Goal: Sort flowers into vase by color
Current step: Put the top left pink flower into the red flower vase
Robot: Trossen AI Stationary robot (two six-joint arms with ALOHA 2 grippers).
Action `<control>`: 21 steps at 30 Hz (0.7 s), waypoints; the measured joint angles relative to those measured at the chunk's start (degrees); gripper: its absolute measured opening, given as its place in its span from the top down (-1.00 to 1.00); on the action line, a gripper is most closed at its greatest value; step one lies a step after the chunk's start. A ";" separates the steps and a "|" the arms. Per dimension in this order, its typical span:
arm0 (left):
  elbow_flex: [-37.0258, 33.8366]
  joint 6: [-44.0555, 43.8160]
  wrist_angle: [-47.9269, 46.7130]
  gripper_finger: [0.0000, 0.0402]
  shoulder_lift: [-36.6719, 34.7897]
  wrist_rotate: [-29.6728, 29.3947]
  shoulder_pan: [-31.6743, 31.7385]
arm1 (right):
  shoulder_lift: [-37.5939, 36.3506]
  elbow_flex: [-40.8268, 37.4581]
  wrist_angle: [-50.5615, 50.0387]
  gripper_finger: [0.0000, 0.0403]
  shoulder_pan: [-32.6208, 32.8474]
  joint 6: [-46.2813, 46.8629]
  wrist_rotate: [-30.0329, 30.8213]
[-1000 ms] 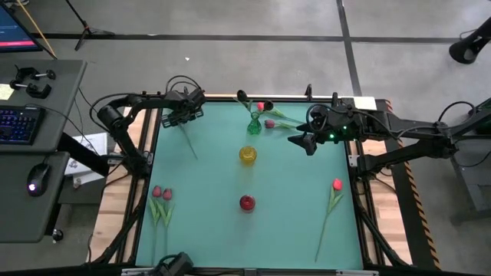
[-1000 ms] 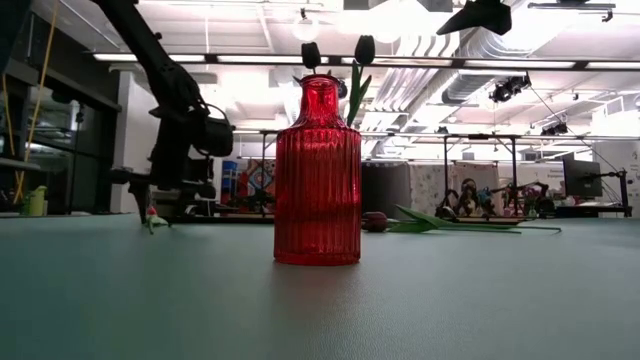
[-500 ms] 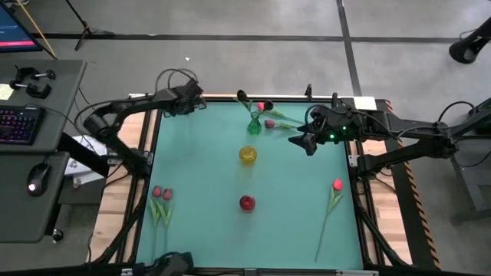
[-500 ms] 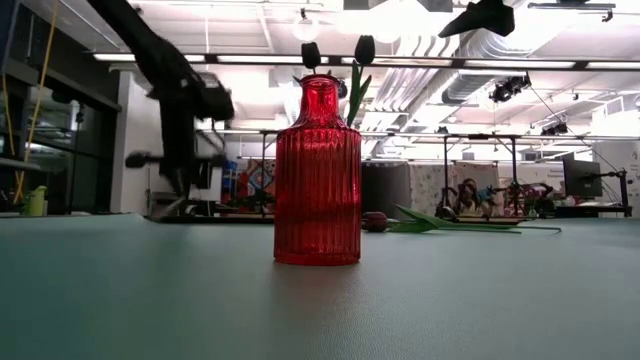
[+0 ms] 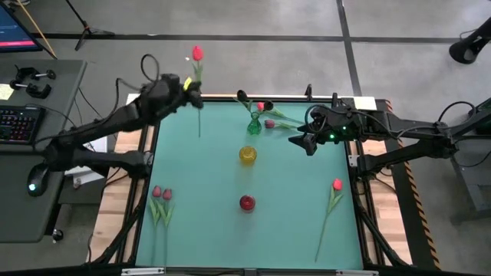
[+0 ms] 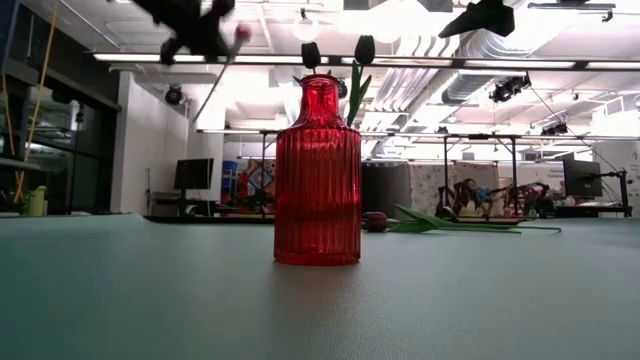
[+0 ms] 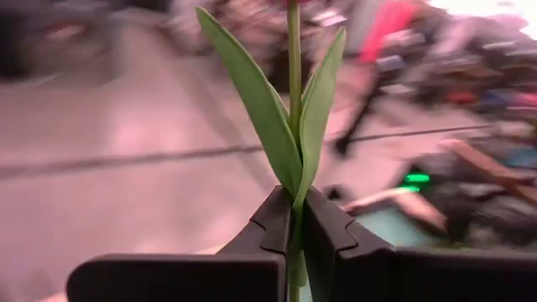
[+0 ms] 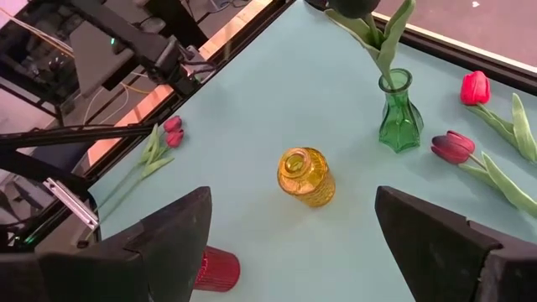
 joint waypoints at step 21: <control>-0.15 6.34 53.01 1.00 22.95 11.85 -31.71 | -0.11 0.00 0.22 -0.61 -0.03 -1.36 0.00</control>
